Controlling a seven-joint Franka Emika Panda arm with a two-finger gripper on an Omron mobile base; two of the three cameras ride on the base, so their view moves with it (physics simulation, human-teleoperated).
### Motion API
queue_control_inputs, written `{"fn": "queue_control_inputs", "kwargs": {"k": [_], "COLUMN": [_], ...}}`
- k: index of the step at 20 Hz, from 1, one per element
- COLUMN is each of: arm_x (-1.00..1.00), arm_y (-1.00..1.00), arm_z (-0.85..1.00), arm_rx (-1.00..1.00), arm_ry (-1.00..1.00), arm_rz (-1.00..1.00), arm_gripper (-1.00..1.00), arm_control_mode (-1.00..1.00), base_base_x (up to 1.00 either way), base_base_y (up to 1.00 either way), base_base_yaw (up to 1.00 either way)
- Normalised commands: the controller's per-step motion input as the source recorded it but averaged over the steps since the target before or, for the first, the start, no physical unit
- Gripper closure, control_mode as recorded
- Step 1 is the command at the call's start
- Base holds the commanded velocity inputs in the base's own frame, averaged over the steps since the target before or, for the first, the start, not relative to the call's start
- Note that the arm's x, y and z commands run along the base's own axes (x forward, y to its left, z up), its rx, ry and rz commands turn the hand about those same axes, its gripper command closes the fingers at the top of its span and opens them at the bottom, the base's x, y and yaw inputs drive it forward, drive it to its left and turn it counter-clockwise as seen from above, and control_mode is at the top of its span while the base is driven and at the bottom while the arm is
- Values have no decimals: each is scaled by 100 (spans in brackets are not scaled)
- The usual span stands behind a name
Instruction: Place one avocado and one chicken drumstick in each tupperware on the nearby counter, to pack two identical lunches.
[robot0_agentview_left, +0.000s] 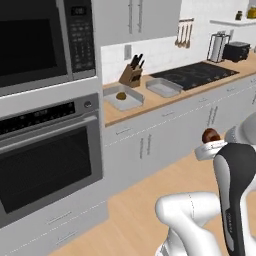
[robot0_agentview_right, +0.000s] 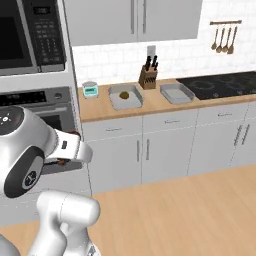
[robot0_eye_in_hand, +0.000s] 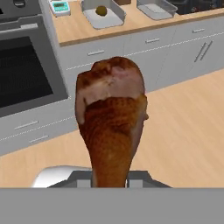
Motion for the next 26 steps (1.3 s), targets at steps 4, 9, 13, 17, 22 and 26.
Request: {"fn": "queue_control_inputs", "kwargs": {"k": [4,9,13,17,22,26], "arm_x": [0,0,0,0,0,0], "arm_y": [0,0,0,0,0,0], "arm_z": [0,0,0,0,0,0], "arm_rx": [0,0,0,0,0,0], "arm_ry": [0,0,0,0,0,0], "arm_rz": [0,0,0,0,0,0], "arm_gripper": [100,100,100,100,100,100], "arm_control_mode": [100,100,100,100,100,100], "base_base_x": [100,100,100,100,89,75], "base_base_y": [-38,-39,-21,-12,5,-4], "base_base_yaw": [18,18,14,13,16,40]}}
